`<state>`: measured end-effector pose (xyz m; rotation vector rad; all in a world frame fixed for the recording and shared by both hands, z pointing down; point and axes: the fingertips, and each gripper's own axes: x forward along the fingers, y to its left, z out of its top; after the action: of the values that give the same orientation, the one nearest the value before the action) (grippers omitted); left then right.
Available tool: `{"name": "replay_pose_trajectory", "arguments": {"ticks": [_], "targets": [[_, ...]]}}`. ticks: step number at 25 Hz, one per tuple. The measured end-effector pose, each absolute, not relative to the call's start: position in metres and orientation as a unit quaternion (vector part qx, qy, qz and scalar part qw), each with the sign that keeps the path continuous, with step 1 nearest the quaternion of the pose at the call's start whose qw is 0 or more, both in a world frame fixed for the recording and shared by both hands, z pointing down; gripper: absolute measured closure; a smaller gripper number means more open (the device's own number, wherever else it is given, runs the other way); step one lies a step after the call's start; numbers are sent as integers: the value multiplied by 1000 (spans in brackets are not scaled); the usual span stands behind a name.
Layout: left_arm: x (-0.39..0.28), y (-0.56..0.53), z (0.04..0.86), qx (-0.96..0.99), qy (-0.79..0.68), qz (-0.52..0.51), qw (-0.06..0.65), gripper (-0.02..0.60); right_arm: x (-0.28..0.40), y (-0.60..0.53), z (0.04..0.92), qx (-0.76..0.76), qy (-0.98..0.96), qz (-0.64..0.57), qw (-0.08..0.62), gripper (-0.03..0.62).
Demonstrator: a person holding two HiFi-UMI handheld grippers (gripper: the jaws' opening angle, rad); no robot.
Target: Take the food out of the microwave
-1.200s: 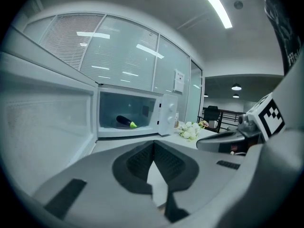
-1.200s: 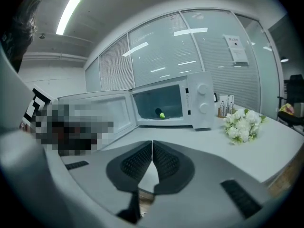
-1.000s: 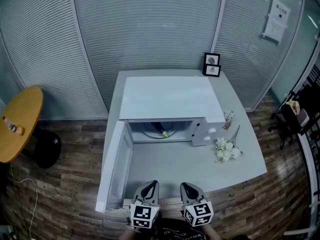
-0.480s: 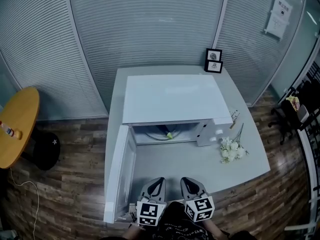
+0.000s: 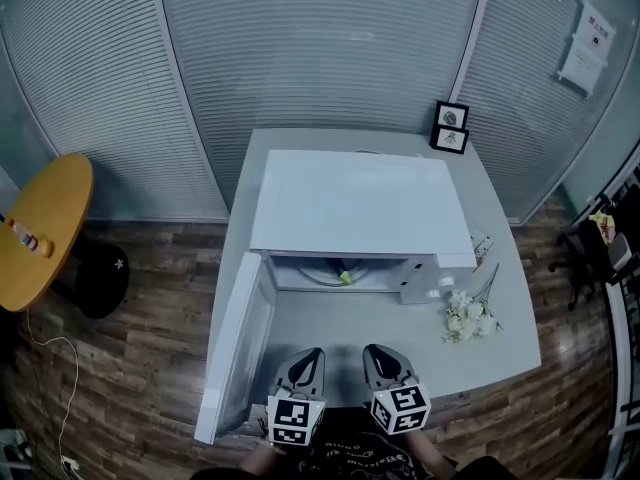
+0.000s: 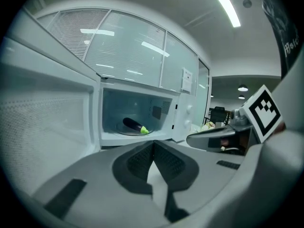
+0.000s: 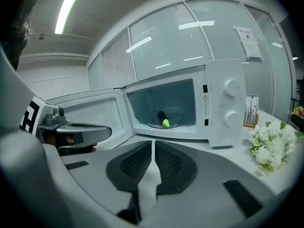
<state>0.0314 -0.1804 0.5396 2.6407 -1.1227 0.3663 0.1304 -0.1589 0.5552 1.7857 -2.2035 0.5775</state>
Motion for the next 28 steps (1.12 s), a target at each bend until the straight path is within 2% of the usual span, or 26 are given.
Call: {"name": "replay_pose_trajectory", "arguments": {"ticks": [7, 11, 28], "targets": [[31, -186, 539, 897, -403, 133, 124, 574, 137, -188, 549, 600, -769, 185, 123, 585], [29, -190, 538, 894, -411, 132, 120, 574, 134, -206, 545, 587, -780, 179, 120, 482], [18, -193, 544, 879, -440, 134, 127, 574, 126, -275, 538, 572, -793, 160, 138, 439]]}}
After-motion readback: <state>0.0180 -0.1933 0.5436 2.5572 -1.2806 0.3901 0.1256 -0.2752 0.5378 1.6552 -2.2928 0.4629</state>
